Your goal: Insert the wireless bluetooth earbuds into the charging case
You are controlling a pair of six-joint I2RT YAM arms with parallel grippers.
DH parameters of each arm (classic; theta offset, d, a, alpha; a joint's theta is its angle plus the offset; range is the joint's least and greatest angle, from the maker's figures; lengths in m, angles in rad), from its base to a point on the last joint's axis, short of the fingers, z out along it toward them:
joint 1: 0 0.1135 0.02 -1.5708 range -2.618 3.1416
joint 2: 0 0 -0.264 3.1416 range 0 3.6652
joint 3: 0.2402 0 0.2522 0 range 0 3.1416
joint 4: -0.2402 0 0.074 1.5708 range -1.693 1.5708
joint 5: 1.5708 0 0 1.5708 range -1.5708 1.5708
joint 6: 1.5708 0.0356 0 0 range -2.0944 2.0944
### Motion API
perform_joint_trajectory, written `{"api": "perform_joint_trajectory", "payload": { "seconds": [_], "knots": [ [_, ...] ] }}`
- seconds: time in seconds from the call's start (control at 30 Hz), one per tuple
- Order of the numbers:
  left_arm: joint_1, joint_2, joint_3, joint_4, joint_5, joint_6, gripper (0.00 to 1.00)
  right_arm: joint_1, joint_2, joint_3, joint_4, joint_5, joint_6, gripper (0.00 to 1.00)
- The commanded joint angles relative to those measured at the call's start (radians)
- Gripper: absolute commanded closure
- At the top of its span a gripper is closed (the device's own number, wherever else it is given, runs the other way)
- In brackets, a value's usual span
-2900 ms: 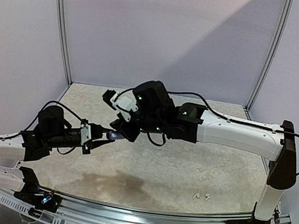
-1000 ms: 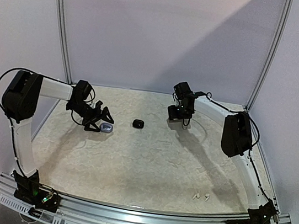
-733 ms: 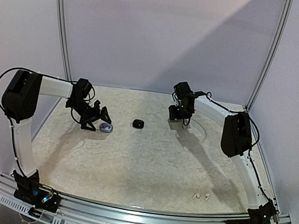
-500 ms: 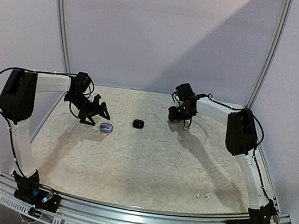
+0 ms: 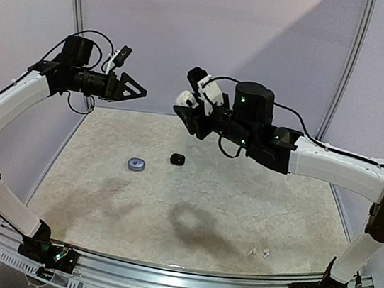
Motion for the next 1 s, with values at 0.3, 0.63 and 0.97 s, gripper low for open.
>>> {"api": "perform_joint_trajectory", "payload": {
  "seconds": [0.3,0.63,0.97],
  "knots": [
    [-0.168,-0.208,-0.173,0.247,0.118,-0.11,0.12,0.199,0.04,0.118,0.037,0.237,-0.212,0.8],
    [-0.219,-0.189,-0.183,0.241,0.016,-0.173,0.38,0.264,0.1,0.203,-0.014,0.291,-0.269,0.8],
    [-0.237,-0.18,-0.208,0.254,0.035,-0.205,0.86,0.271,0.109,0.221,-0.006,0.288,-0.266,0.81]
  ]
}}
